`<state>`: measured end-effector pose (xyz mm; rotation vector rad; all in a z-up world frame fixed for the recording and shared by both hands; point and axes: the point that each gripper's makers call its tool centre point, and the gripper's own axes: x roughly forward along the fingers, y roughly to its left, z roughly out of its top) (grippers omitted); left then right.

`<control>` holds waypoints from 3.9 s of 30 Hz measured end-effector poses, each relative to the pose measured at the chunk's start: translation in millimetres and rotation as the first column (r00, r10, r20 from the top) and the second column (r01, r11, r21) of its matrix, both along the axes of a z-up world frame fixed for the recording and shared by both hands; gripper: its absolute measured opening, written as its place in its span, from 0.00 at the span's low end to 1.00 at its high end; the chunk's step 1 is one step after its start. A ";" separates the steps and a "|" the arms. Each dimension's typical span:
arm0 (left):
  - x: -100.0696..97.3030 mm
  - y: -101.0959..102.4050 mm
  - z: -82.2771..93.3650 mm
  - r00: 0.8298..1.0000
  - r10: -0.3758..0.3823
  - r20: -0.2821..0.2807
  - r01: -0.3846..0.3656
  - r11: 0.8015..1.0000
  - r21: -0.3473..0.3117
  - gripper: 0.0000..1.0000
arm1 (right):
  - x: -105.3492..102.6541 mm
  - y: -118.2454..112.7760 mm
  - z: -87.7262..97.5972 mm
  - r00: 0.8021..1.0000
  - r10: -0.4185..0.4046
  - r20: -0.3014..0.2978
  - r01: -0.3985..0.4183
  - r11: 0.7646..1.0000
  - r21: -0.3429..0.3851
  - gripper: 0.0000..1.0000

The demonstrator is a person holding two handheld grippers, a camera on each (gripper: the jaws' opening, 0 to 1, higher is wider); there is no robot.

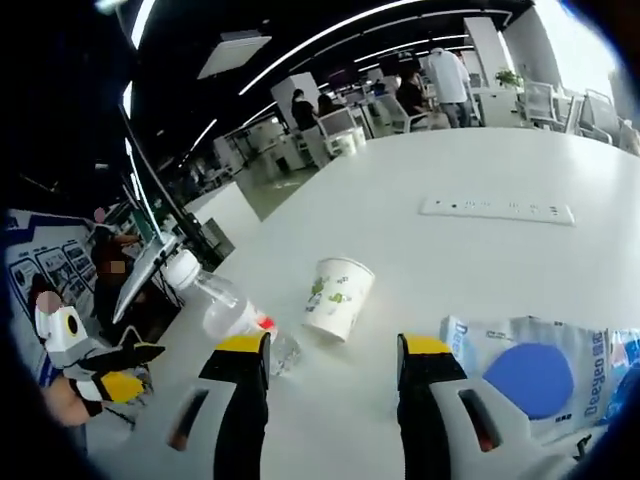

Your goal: Arrange the tabletop items into an orderly group along one side of the table until the central work area is clear of visible clutter.

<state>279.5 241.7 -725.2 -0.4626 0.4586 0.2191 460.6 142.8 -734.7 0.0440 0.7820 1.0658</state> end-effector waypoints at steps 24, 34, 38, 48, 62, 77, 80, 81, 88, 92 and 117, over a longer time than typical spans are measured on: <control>-8.5 2.7 -11.9 0.999 0.037 0.003 -0.037 0.998 -0.060 0.67 | 20.5 44.1 -33.3 0.993 0.028 -0.114 -0.032 0.999 -0.031 0.49; -12.5 -2.8 -21.4 1.000 0.013 0.002 -0.012 0.996 -0.090 0.66 | 30.0 64.5 -48.7 0.989 0.013 -0.148 -0.020 0.999 -0.048 0.51; -19.1 1.4 -25.7 1.000 0.018 -0.007 -0.019 0.995 -0.096 0.65 | 30.3 70.3 -50.9 0.986 -0.006 -0.165 -0.001 0.999 -0.039 0.51; -22.4 0.4 -34.3 1.000 0.018 -0.020 -0.021 0.992 -0.124 0.63 | 34.6 78.7 -65.5 0.987 0.012 -0.158 -0.027 0.995 -0.095 0.51; -25.8 0.6 -40.5 0.999 0.013 -0.035 -0.018 0.991 -0.133 0.63 | 32.9 81.8 -77.2 0.987 0.016 -0.161 -0.041 0.988 -0.150 0.39; -23.5 1.9 -38.2 1.000 0.007 -0.029 -0.011 0.990 -0.140 0.61 | 33.5 64.1 -66.7 0.995 -0.009 -0.104 0.002 0.998 -0.060 0.36; -21.6 2.6 -34.5 1.000 0.001 -0.023 -0.004 0.990 -0.138 0.61 | 37.2 55.8 -58.3 0.997 -0.034 -0.076 0.033 0.999 -0.014 0.36; -20.8 2.9 -33.7 1.000 0.002 -0.020 -0.005 0.990 -0.140 0.61 | 37.6 52.1 -57.0 0.996 -0.045 -0.075 0.044 0.999 -0.013 0.36; -11.4 -1.8 -24.8 1.000 -0.016 -0.001 0.016 0.991 -0.133 0.61 | 39.2 37.8 -42.2 0.998 -0.063 -0.026 0.064 0.998 0.022 0.36; -7.2 -6.2 -19.3 1.000 -0.029 0.008 0.030 0.991 -0.127 0.61 | 39.7 35.1 -34.0 0.997 -0.071 -0.003 0.071 0.996 0.047 0.36; 0.5 -26.9 -4.1 0.997 -0.073 0.034 0.076 0.990 -0.116 0.60 | 37.1 -0.7 10.9 0.970 -0.071 0.234 0.030 0.984 0.173 0.36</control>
